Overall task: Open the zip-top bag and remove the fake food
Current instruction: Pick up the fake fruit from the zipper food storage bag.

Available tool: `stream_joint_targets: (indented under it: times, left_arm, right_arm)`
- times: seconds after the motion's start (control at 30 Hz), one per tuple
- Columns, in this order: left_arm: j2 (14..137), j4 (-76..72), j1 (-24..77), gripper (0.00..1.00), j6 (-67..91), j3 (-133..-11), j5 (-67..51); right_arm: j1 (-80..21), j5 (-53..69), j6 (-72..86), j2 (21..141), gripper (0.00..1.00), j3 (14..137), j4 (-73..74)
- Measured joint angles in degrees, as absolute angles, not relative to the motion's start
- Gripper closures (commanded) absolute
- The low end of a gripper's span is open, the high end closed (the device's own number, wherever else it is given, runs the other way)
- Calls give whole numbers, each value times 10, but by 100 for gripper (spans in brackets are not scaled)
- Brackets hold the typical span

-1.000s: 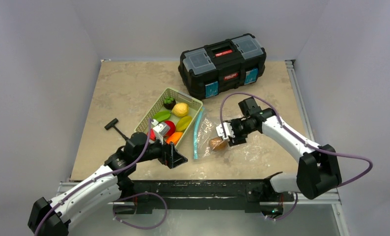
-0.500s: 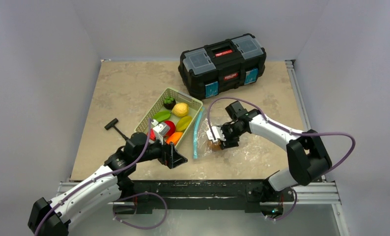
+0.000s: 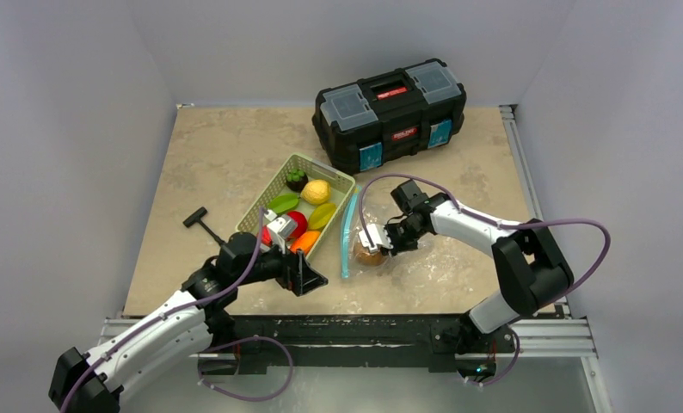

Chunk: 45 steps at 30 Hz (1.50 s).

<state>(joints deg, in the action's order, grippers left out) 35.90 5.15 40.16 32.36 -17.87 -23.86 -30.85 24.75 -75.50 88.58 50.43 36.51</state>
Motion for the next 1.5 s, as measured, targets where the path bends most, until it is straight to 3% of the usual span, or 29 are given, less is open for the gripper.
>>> stream_joint_targets:
  times: [0.27,0.83,1.5]
  left_arm:
    - [345,58,402,5,321,-179,-239]
    - [343,65,402,5,303,-179,-250]
    - [383,39,442,5,258,-179,-223]
  right_arm:
    - [-309,236,-764,872,91,489,366]
    - [-307,218,-799,737,89,400,398]
    - [-285,269,-803,712,34,403,424]
